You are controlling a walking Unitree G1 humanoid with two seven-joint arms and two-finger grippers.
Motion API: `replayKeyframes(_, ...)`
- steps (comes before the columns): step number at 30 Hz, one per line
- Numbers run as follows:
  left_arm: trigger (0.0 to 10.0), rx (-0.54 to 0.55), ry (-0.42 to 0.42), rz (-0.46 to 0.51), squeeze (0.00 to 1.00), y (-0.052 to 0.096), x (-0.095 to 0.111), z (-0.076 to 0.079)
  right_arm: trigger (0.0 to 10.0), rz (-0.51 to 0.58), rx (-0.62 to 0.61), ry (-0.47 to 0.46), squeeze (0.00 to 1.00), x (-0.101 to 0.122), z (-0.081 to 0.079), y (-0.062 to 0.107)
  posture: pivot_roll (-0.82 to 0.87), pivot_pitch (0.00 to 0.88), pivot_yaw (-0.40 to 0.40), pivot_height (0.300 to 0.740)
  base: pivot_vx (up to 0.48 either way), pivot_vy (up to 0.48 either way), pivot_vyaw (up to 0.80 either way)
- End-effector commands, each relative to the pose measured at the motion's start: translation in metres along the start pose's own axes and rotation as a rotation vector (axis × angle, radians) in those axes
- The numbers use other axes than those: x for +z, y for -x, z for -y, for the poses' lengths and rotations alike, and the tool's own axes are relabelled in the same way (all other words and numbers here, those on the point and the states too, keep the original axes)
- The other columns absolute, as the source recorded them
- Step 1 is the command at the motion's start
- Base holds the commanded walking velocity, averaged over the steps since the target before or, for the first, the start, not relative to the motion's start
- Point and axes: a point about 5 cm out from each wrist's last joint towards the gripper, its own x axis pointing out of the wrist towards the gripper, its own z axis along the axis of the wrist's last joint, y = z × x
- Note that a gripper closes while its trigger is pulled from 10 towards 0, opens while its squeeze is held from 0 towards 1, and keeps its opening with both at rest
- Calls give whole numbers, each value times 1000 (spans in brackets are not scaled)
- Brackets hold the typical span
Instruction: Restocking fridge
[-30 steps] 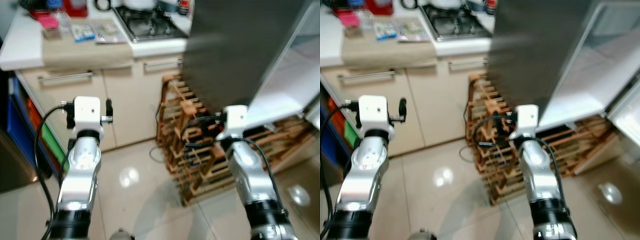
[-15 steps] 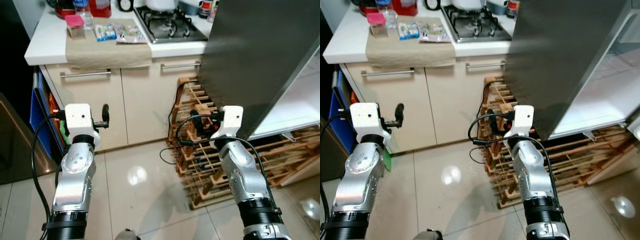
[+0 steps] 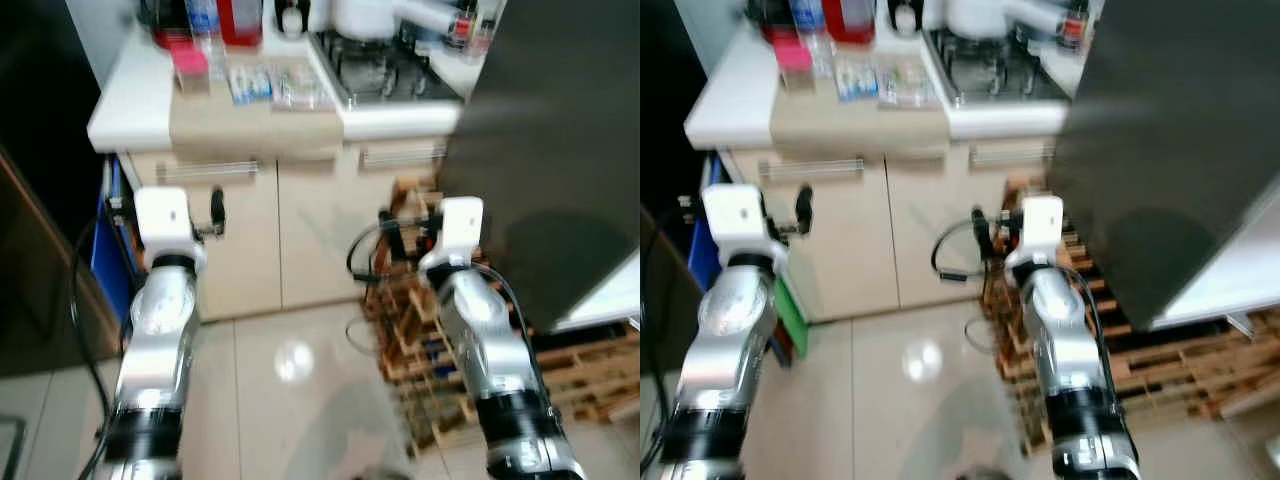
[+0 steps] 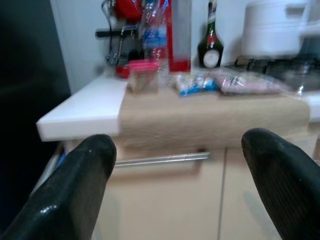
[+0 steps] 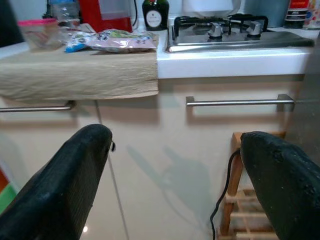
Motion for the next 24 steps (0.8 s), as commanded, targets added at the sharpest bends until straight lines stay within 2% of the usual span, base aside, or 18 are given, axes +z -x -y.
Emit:
replayKeyframes(1, 10000, 12, -2, 0, 0, -4, 2, -7, 10000, 31, -16, 13, 0, 9, -1, -4, -59, 0, -34, 740, 480, 0, 525)
replayKeyframes(8, 10000, -30, 15, 64, 0, -15, 21, 3, 10000, 127, -29, 56, 0, 32, -2, -5, -64, 0, -42, 740, 480, 0, 75)
replayKeyframes(10, 10000, -85, 8, 106, 0, -19, 32, 13, 10000, 172, -31, 66, 0, 42, -3, -4, -70, 0, -45, 740, 480, 0, 0)
replayKeyframes(24, 10000, -187, 51, 150, 0, -27, 46, 29, 10000, 174, -46, 82, 0, 41, -3, 2, -87, 11, -37, 740, 472, 0, 0)
